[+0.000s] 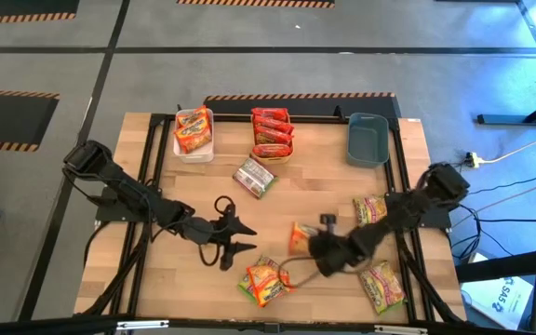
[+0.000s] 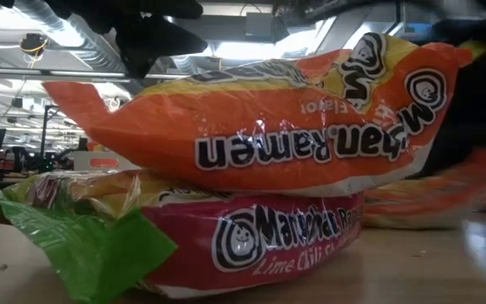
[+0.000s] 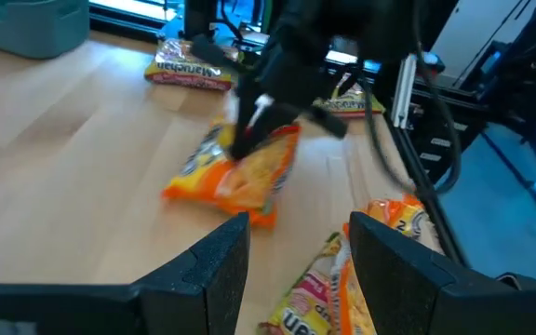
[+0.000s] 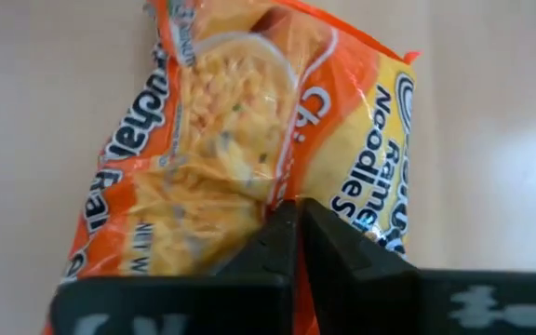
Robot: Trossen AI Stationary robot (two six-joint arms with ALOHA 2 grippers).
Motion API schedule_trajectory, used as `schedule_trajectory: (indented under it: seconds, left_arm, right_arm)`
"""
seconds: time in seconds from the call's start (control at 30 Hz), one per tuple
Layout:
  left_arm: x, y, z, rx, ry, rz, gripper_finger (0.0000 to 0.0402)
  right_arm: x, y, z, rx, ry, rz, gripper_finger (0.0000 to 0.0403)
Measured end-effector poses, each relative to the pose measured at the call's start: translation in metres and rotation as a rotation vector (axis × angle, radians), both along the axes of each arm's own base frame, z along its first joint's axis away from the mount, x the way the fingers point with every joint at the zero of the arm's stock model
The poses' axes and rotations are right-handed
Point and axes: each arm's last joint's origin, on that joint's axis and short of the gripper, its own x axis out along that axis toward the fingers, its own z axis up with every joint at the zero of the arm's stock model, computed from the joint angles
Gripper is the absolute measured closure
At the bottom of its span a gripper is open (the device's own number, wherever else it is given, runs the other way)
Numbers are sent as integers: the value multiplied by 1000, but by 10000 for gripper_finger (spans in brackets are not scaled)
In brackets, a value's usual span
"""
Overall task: Sort Maruchan noodles
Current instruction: Put the light orange noodle pack into the white bin
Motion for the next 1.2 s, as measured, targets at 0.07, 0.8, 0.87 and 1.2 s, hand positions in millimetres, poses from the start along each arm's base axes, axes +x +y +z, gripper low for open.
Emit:
schedule_trajectory:
  seconds: [0.07,0.8,0.87,1.2]
  left_arm:
    - [1,2,0,4,3,6,223]
    - [47,54,-53,107,174,34,223]
    - [56,56,-66,107,198,43,223]
    - [89,59,-106,20,278,108,223]
  right_arm:
    - [14,-15,-3,-51,6,65,388]
    - [18,-115,44,142,-63,21,388]
    - [14,-123,30,157,-63,-28,388]
    - [8,-129,10,263,-110,-109,388]
